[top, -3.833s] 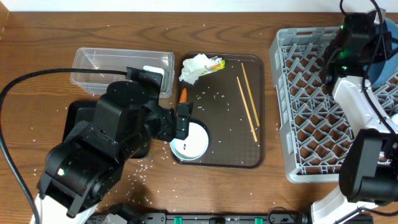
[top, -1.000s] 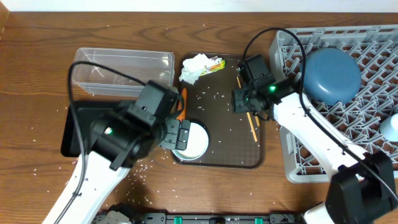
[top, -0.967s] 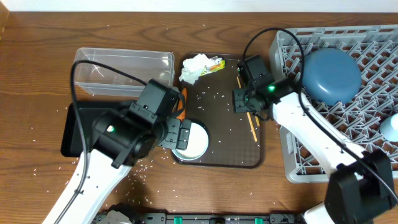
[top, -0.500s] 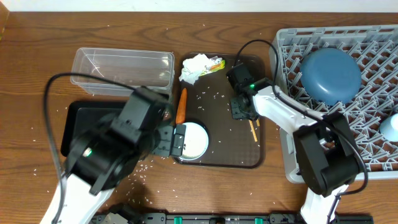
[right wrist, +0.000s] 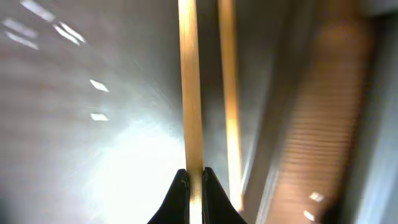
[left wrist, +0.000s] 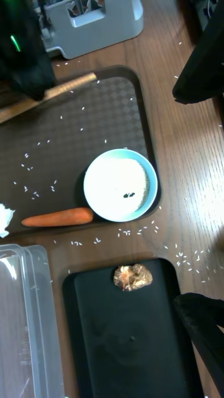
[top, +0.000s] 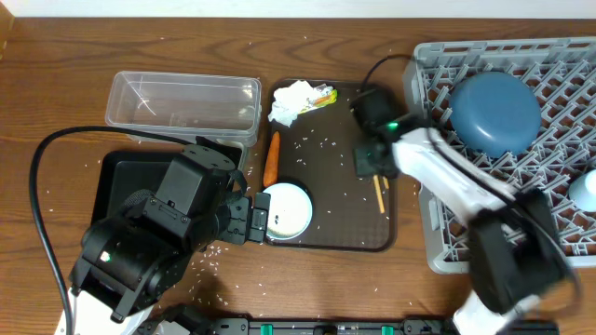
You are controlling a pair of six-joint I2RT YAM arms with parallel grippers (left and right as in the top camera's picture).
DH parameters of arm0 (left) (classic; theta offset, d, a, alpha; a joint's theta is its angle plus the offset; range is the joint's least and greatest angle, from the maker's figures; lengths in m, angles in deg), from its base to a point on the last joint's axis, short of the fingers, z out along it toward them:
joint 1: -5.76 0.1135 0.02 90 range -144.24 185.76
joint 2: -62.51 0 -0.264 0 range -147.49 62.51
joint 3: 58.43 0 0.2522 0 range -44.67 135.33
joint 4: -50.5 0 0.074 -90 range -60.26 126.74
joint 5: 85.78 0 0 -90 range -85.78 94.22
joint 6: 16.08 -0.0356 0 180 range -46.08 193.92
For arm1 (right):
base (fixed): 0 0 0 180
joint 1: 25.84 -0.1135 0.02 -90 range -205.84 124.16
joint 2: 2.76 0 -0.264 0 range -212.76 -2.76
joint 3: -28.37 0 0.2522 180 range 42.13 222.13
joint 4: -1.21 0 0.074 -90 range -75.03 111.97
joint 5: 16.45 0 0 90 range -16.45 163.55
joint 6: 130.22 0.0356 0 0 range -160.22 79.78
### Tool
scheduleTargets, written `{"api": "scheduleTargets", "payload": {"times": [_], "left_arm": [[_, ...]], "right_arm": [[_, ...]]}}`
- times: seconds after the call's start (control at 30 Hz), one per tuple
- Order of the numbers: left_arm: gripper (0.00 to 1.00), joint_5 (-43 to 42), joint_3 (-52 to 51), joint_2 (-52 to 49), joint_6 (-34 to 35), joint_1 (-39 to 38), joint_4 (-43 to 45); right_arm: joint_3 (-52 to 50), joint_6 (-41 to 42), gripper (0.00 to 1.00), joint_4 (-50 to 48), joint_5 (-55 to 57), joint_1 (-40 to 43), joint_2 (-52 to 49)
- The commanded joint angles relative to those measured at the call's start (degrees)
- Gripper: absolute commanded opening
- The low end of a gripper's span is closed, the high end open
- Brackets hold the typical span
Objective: Sort waste into correct bins and load items into the dishwasher rack
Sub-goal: 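Grasp a chopstick on the brown tray with the right gripper, carry to rack, then move the right gripper back to the tray and grasp the second chopstick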
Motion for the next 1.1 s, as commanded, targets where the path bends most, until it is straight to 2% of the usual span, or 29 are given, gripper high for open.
{"api": "scheduleTargets", "payload": {"times": [0.0, 0.1, 0.23, 0.43, 0.57, 0.73, 0.77, 0.8, 0.83, 0.87, 0.93, 1.07], "left_arm": [[0.98, -0.52, 0.70, -0.07, 0.11, 0.20, -0.15], [0.98, -0.52, 0.70, -0.07, 0.11, 0.20, -0.15], [0.98, -0.55, 0.70, -0.07, 0.11, 0.20, -0.17], [0.98, -0.55, 0.70, -0.07, 0.11, 0.20, -0.15], [0.98, -0.55, 0.70, -0.07, 0.11, 0.20, -0.17], [0.98, -0.55, 0.70, -0.07, 0.11, 0.20, -0.15], [0.98, -0.55, 0.70, -0.07, 0.11, 0.20, -0.15], [0.98, -0.55, 0.70, -0.07, 0.11, 0.20, -0.15], [0.98, -0.55, 0.70, -0.07, 0.11, 0.20, -0.17], [0.98, -0.55, 0.70, -0.07, 0.11, 0.20, -0.15], [0.98, -0.55, 0.70, -0.07, 0.11, 0.20, -0.17], [0.98, -0.55, 0.70, -0.07, 0.11, 0.20, -0.17]], "right_arm": [[0.50, -2.60, 0.01, -0.07, -1.66, 2.10, 11.06], [0.50, -2.84, 0.01, 0.98, -1.25, 4.37, 17.33], [0.48, -4.98, 0.01, 2.58, -1.14, 9.97, 20.74], [0.02, -13.51, 0.01, 3.37, -1.38, 18.45, 17.16], [0.02, -14.82, 0.01, 2.58, -1.09, 21.27, 13.66], [0.02, -20.61, 0.01, 2.21, -1.81, 22.10, 10.75], [0.02, -21.97, 0.09, 2.19, -1.79, 21.75, 10.38], [0.02, -22.86, 0.26, 2.08, -1.84, 21.40, 10.21], [0.02, -22.84, 0.36, 1.97, -1.86, 20.85, 10.21], [0.11, -22.71, 0.43, 1.95, -1.92, 20.00, 10.45], [0.37, -21.81, 0.49, 1.84, -3.76, 18.23, 11.26], [0.39, -17.14, 0.54, 0.50, -9.33, 13.92, 12.92]]}}
